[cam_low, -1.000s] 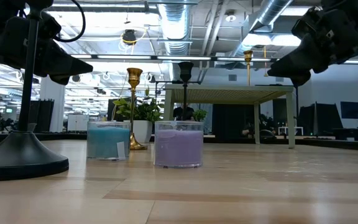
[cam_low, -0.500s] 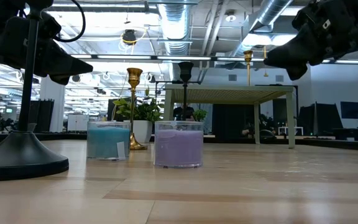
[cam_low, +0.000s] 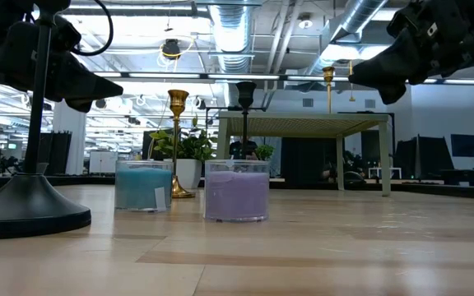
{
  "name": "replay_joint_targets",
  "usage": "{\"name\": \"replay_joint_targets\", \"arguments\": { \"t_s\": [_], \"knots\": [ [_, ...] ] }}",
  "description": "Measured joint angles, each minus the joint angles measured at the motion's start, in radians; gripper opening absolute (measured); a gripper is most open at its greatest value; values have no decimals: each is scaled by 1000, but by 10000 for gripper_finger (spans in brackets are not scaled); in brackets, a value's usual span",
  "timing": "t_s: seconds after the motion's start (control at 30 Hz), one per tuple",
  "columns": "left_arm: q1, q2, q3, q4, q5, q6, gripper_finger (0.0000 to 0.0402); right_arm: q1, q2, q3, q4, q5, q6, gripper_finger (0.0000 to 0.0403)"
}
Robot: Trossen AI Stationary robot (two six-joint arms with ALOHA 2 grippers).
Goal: Pick & Place candle stick holders
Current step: Put the violet scented candle on the shelf
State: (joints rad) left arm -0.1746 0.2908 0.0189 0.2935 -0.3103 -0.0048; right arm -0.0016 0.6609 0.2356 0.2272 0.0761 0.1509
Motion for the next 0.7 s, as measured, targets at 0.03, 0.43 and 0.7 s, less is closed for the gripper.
{"name": "replay_joint_targets", "arguments": {
  "t_s": [0.03, 0.43, 0.7],
  "knots": [
    [0, 0, 0, 0, 0, -3, 8, 3, 0, 0, 0, 0, 0, 108],
    [0, 0, 0, 0, 0, -11, 8, 9, 0, 0, -1, 0, 64, 108],
    [0, 0, 0, 0, 0, -63, 8, 62, 117, 0, 35, 4, 168, 108]
  ]
}}
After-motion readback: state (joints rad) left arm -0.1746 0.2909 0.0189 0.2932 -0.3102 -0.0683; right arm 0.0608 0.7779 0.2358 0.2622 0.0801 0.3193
